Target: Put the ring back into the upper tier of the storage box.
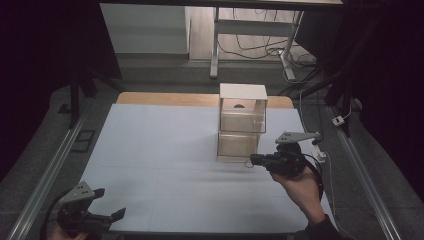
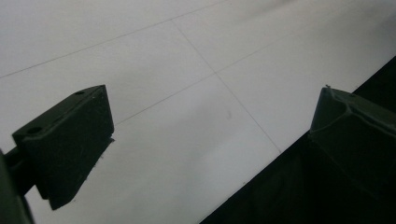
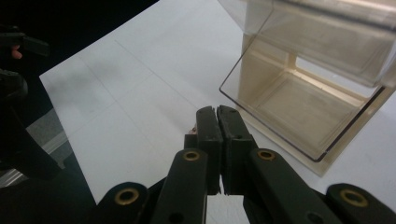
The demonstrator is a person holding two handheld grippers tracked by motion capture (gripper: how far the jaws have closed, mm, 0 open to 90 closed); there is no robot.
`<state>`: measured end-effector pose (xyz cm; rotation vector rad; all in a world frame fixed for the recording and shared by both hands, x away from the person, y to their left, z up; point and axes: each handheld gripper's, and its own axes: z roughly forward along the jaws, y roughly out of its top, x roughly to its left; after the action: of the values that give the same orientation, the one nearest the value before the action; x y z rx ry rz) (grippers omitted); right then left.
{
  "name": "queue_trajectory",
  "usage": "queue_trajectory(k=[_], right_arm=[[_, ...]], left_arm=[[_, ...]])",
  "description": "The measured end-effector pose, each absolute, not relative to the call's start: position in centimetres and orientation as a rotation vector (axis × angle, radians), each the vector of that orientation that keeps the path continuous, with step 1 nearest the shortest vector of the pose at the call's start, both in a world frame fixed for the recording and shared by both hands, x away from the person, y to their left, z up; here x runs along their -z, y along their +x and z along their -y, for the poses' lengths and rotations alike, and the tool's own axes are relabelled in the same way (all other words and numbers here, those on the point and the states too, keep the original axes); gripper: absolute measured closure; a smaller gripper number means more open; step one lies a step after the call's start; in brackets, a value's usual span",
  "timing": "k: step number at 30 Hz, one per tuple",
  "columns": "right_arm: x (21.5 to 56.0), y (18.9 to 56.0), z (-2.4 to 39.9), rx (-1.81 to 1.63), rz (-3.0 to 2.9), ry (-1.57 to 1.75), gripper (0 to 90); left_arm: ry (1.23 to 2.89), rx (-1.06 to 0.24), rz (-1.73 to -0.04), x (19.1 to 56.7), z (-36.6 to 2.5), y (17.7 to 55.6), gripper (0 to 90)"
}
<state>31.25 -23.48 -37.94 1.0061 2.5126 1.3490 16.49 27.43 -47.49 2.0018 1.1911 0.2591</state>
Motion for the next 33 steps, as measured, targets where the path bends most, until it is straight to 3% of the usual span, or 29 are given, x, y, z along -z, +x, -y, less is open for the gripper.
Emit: queue_trajectory(k=[33], right_arm=[[33.2,33.9,20.6,-1.355,-2.478,0.889,87.1]], left_arm=[[2.002,-0.253,-1.196,47.5,-27.4,16.5,0.0]])
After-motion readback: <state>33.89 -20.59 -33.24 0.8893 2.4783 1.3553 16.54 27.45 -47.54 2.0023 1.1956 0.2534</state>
